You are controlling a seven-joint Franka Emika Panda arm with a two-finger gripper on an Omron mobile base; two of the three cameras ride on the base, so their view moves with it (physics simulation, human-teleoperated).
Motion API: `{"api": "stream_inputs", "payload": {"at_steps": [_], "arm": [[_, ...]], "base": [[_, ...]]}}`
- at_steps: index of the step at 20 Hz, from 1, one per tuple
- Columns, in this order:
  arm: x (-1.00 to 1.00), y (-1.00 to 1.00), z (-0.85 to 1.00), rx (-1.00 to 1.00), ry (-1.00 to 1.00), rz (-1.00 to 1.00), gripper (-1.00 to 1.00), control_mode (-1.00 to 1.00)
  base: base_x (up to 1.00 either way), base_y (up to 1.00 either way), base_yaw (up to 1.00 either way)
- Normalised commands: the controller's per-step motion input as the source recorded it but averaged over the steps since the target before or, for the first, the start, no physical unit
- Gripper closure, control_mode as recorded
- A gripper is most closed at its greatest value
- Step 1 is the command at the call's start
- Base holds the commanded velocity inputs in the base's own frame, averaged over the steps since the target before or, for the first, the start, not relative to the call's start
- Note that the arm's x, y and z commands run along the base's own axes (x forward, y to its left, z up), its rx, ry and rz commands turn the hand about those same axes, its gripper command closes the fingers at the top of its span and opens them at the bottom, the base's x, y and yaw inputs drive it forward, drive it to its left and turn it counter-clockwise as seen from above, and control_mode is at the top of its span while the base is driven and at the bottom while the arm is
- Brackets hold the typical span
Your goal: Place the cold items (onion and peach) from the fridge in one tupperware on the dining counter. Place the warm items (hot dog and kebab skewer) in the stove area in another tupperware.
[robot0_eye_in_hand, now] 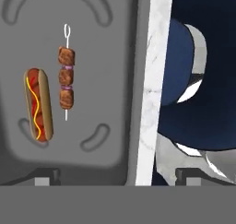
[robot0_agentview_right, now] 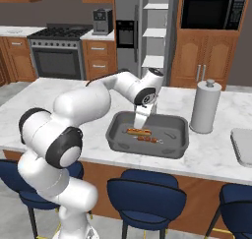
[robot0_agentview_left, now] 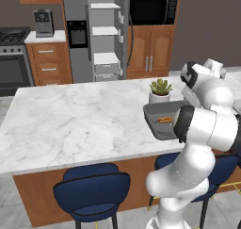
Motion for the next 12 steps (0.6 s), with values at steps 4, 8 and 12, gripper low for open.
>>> {"api": "stream_inputs", "payload": {"at_steps": [4,8,12], "arm": [[-0.64,0.27,0.55,-0.13,0.0,0.0,-1.0,-1.0],[-0.65,0.31,0.54,-0.13,0.0,0.0,-1.0,-1.0],[-0.7,0.29,0.51,-0.13,0.0,0.0,-1.0,-1.0]], "base": [[0.0,0.0,0.0],[0.0,0.0,0.0],[0.0,0.0,0.0]]}}
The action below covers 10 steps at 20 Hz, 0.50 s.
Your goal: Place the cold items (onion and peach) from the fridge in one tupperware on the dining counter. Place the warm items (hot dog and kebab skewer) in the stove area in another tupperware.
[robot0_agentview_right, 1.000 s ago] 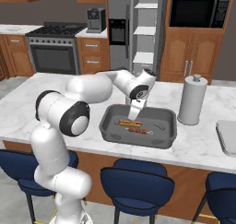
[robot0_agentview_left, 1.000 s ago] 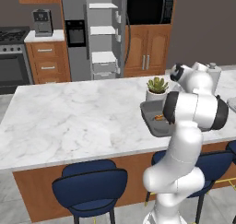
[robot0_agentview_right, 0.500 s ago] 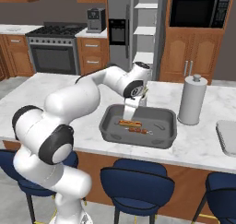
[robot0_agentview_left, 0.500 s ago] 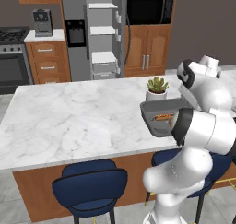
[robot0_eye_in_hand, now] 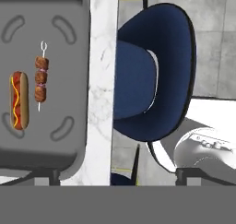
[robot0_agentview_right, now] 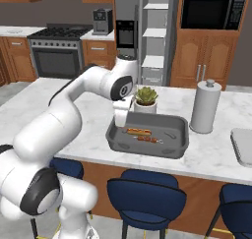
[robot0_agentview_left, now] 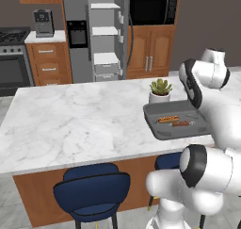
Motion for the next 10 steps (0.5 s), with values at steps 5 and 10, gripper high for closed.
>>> {"api": "stream_inputs", "payload": {"at_steps": [5,10], "arm": [[-0.78,0.12,0.45,-0.11,-0.03,0.0,-1.0,-1.0],[-0.86,0.03,0.45,-0.05,-0.11,0.0,-1.0,-1.0]], "base": [[0.0,0.0,0.0],[0.0,0.0,0.0]]}}
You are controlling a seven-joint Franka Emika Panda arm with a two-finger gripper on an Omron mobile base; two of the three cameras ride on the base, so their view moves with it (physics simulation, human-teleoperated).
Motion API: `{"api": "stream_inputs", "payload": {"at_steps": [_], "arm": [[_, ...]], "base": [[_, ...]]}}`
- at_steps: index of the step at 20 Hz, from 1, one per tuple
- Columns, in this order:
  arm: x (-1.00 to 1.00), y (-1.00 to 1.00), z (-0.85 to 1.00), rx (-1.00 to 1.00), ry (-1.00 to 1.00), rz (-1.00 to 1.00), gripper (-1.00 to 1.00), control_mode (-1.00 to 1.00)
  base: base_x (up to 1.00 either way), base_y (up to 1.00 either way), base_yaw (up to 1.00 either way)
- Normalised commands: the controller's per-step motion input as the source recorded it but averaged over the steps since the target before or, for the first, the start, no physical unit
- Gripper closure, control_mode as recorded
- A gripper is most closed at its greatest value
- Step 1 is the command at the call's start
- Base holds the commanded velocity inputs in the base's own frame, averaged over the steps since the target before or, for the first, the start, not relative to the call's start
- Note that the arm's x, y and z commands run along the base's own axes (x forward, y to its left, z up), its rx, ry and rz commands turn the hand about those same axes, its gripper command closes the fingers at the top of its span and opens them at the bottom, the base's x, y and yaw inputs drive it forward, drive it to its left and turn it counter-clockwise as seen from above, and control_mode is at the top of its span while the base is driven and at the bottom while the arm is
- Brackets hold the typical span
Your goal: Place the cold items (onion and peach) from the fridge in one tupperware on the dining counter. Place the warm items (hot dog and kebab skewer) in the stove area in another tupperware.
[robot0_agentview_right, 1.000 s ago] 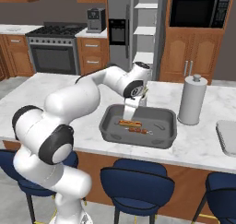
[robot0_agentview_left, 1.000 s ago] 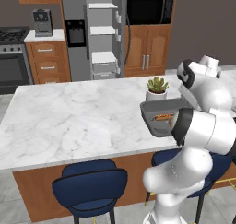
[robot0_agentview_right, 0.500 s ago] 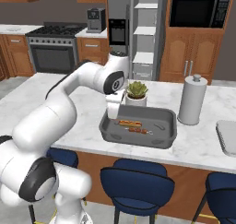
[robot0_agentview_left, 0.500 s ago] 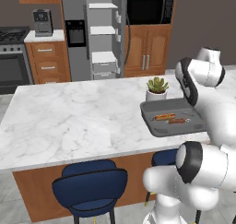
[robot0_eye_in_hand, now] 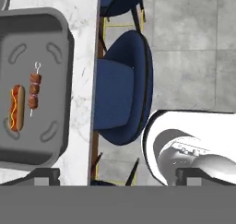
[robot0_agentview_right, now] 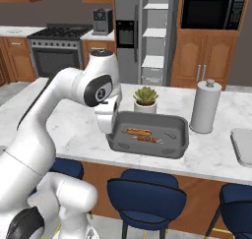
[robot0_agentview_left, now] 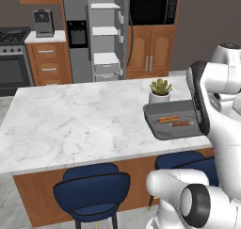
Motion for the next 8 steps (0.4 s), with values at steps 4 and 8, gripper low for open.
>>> {"api": "stream_inputs", "payload": {"at_steps": [4,8], "arm": [[-0.89,0.07,0.44,-0.07,-0.11,0.02,-1.0,-1.0],[-0.8,0.28,0.34,-0.13,-0.02,0.09,-1.0,-1.0]], "base": [[0.0,0.0,0.0],[0.0,0.0,0.0]]}}
